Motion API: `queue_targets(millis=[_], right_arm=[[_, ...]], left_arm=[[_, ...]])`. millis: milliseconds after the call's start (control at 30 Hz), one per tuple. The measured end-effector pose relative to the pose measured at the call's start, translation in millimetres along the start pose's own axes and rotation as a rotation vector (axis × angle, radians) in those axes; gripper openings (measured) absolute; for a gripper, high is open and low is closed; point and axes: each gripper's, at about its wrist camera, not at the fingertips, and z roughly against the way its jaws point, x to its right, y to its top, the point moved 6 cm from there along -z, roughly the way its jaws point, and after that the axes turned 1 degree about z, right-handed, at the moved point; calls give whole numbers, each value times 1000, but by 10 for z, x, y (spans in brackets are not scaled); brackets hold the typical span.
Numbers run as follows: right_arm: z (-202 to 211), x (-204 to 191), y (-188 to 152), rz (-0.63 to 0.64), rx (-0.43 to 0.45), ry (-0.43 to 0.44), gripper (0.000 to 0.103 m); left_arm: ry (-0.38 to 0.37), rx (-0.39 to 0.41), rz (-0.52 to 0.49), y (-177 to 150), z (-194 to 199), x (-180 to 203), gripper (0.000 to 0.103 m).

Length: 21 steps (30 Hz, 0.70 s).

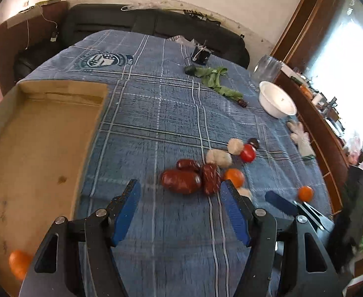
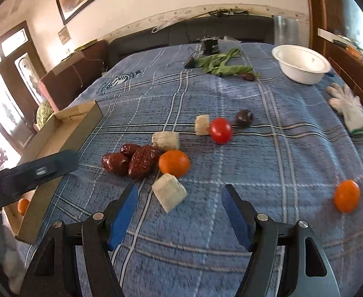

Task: Organize fruits
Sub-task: 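Grasp a red date with the left tool while the right tool grasps a white cube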

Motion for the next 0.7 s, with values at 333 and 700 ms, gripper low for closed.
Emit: queue_targets(millis=[333,700], right_arm=[[-196,-19,-63,28,-34,31,43],[-81,-11,-71,35,13,-3,35]], left_arm=[[-24,-45,10,-21,-449,-86,44],[-37,-4,-85,-88,-469,43,44]])
